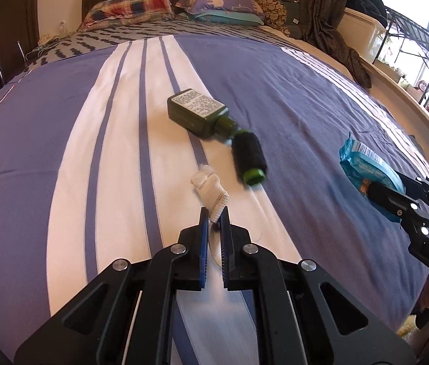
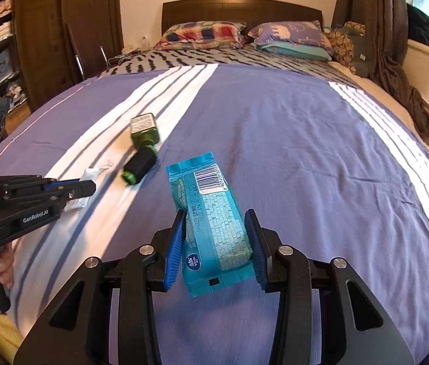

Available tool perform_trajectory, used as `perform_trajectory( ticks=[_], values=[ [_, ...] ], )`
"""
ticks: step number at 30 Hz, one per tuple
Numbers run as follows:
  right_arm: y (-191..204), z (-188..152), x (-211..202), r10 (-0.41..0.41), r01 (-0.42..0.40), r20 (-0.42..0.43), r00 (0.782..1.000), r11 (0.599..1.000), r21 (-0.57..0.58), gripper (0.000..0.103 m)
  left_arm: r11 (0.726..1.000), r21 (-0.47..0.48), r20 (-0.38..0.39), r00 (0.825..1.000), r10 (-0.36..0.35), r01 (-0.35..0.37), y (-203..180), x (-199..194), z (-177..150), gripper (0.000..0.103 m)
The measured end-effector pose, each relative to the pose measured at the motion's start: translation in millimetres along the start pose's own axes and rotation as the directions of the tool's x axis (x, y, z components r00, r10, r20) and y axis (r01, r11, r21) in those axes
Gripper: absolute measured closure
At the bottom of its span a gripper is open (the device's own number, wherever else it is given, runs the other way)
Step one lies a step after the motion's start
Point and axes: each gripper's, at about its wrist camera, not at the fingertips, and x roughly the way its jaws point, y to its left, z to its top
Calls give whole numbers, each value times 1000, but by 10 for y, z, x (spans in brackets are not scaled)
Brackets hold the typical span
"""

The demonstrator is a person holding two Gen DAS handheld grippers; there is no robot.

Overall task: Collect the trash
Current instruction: 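Grasp the blue wipe packet with the right tool while the left tool grasps the white tissue, then lower the blue packet and white tissue into the black bin and open both tools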

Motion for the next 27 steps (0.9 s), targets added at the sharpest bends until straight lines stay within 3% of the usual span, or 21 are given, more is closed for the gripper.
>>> perform_trajectory(
  ticks=[15, 21, 27],
  values=[
    [147, -630, -1417, -61, 58, 99, 993, 998, 29, 63, 999, 31, 142, 990, -20, 16, -466, -1470, -776, 97],
    [198, -967, -1811, -59, 55, 115, 992, 998, 42, 63, 998, 44, 166, 985, -42, 36, -640, -1814, -1153, 97],
    [315, -1299, -1909, -26, 23, 90, 996, 999, 41, 63, 998, 40, 145, 988, -62, 57, -748, -1901, -1612, 97]
  ],
)
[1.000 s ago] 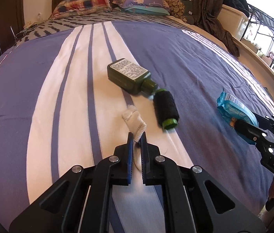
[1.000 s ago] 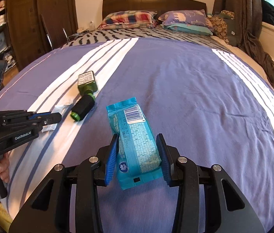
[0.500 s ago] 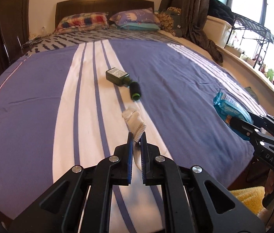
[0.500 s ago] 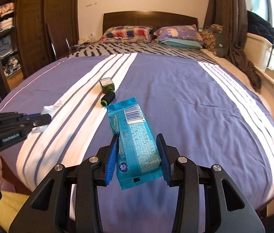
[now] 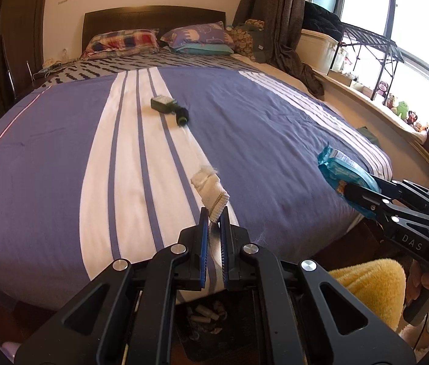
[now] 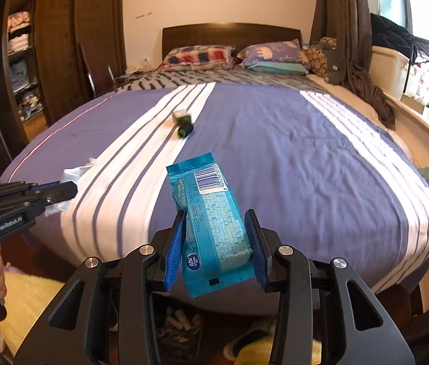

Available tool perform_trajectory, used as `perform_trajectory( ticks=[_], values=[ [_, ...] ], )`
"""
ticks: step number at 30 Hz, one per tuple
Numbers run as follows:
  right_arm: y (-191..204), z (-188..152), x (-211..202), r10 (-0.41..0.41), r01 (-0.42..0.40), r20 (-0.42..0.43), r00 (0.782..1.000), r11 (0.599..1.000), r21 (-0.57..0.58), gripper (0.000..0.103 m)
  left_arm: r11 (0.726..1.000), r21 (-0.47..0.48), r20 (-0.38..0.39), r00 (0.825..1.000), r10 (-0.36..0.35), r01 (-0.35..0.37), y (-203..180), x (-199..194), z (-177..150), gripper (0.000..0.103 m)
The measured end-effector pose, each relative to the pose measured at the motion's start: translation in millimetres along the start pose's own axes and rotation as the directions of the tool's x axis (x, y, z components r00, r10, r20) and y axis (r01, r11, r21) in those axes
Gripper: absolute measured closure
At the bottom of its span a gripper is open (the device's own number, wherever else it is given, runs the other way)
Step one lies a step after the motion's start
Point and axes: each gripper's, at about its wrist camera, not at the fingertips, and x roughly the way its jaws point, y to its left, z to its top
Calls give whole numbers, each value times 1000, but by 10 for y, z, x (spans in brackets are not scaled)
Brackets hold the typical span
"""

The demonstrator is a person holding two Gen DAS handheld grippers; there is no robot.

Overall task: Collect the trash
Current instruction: 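Lower the blue packet and white tissue into the black bin and open both tools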

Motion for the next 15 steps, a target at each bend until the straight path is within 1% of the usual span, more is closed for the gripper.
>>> perform_trajectory(
  ticks=[3, 8, 15],
  values=[
    [78, -203, -1, 16, -17, -30, 999, 1000, -4, 63, 1000, -7, -24, 1000, -12, 12, -26, -11, -228, 97],
    [198, -448, 43, 33, -34, -76, 997, 999, -17, 63, 1000, -8, -63, 998, -18, 17, -32, 41, -566, 97],
    [332, -806, 257, 57, -63, -163, 985, 998, -27, 63, 998, -56, -127, 992, -22, 15, 65, 182, -977, 97]
  ],
)
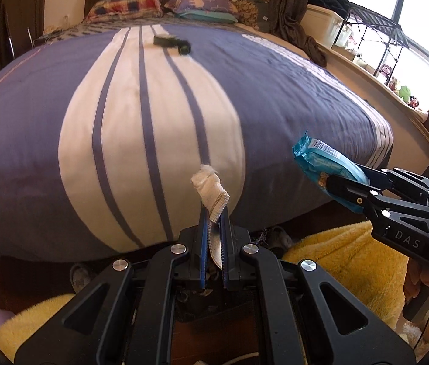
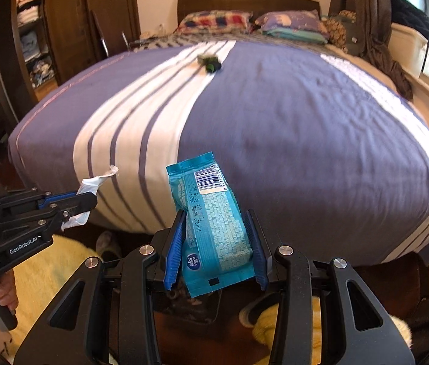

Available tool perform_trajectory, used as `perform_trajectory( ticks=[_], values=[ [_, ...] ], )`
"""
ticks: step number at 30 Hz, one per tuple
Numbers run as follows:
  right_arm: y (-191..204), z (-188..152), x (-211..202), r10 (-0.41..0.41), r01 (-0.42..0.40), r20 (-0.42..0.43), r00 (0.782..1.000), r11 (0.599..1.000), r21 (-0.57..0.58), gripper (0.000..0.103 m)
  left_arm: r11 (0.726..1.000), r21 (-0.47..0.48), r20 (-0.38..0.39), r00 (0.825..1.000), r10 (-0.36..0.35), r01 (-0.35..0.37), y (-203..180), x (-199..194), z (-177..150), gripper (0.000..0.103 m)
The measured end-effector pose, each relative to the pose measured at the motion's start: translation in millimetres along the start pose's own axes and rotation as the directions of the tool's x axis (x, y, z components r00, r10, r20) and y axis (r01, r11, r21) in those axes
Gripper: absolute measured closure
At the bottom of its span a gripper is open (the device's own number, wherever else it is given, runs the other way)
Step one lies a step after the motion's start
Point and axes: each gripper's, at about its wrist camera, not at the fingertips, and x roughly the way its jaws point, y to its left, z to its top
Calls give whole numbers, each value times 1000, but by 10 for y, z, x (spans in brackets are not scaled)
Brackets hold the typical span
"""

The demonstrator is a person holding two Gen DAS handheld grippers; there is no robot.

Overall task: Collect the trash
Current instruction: 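Lower the blue packet and white tissue into the black bin and open both tools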

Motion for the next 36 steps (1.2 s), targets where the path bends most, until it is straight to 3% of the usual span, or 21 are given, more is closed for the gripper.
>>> perform_trajectory(
  ticks=[16, 22, 31, 36],
  values=[
    [136, -560, 742, 52, -51, -218, 975, 999, 13, 63, 997, -71, -191, 982, 5, -19, 254, 675, -641, 97],
    [145, -715, 1043, 72, -67, -291, 954, 997, 30, 63, 995, -96, -289, 957, -6, -23, 353, 1019, -827, 97],
    [174, -853, 1459, 105, -88, -395, 913, 994, 61, 63, 994, -111, -430, 902, -50, 3, 354, 1528, -1047, 97],
    [206, -797, 1602, 116, -92, -422, 899, 993, 77, 61, 993, -121, -451, 890, -61, 7, 361, 1610, -1033, 96]
  ],
)
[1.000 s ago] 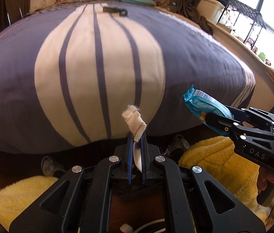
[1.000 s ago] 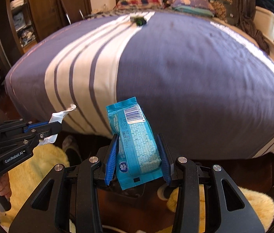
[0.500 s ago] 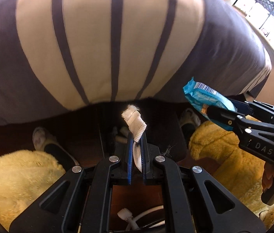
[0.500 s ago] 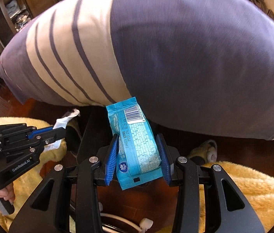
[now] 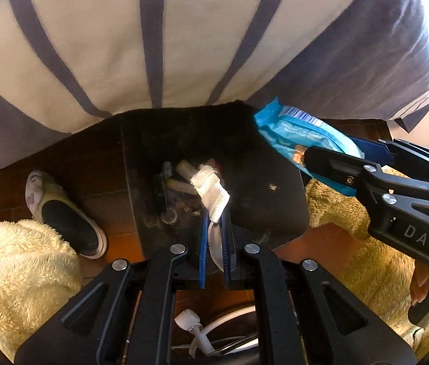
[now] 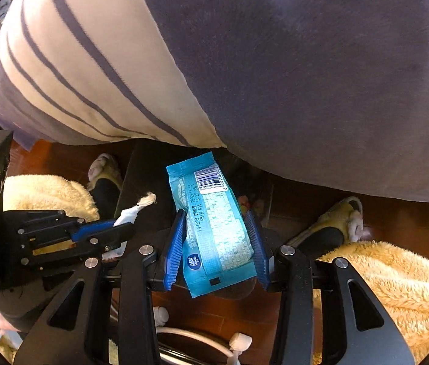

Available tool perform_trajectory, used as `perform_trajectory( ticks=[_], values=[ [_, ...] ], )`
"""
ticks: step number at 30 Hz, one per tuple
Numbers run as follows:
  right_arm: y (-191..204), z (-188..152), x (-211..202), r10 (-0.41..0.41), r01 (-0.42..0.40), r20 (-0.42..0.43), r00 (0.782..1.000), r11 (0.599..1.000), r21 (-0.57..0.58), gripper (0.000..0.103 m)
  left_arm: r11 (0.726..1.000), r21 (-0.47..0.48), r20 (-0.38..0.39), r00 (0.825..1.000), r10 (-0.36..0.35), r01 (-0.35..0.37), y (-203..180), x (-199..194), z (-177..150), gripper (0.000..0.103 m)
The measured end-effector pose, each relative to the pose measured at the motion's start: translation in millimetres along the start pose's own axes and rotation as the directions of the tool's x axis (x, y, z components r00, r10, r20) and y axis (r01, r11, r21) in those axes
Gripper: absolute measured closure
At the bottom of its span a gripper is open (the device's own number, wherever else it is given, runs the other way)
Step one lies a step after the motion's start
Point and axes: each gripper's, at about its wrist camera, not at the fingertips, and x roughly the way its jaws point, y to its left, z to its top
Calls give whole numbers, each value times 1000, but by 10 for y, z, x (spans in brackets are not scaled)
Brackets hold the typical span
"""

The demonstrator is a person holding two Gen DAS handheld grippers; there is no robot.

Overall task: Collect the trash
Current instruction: 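Lower the blue packet and white tissue into the black bin and open both tools, then move both open tools back over the green bottle and black spool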

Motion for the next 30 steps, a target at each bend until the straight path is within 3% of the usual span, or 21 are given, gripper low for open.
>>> perform_trajectory(
  ticks=[3, 5, 6, 11, 13, 15, 17, 19, 24, 30],
  values=[
    [-63, 31, -3, 0, 0, -3, 1000, 1000, 4, 61, 1000, -6, -9, 1000, 3, -3, 13, 20, 17, 91],
    [-87, 73, -29, -1, 1, -2, 1000, 1000, 7, 60, 1000, -8, -9, 1000, 0, 0, 27, 41, 27, 74],
    [-93, 86, -48, -2, 2, 2, 1000, 1000, 10, 58, 1000, -5, -7, 1000, 0, 0, 21, 44, 29, 71],
    [-82, 125, -76, -15, 15, 22, 1000, 1000, 22, 49, 1000, 1, 8, 1000, 8, -8, 7, -23, 55, 66],
    [-99, 136, -169, -27, 26, 44, 999, 999, 28, 39, 1000, 2, 20, 1000, 20, -20, -3, -89, 59, 58],
    [-121, 139, -274, -49, 47, 70, 996, 998, 36, 19, 999, 3, 44, 998, 37, -37, -14, -189, 63, 48],
    [-144, 131, -388, -79, 76, 103, 991, 996, 38, 10, 999, -2, 78, 996, 47, -47, -18, -321, 64, 32],
    [-171, 117, -506, -94, 88, 130, 987, 995, 45, 8, 999, -7, 112, 992, 50, -49, -28, -464, 60, 25],
    [-206, 88, -800, -80, 70, 188, 979, 996, 59, 7, 998, 12, 183, 981, 55, -58, -85, -790, 43, 20],
    [-202, 110, -1360, -102, 88, 328, 939, 994, 57, 7, 997, 41, 313, 948, 55, -71, -231, -1387, 41, 18]
  ],
)
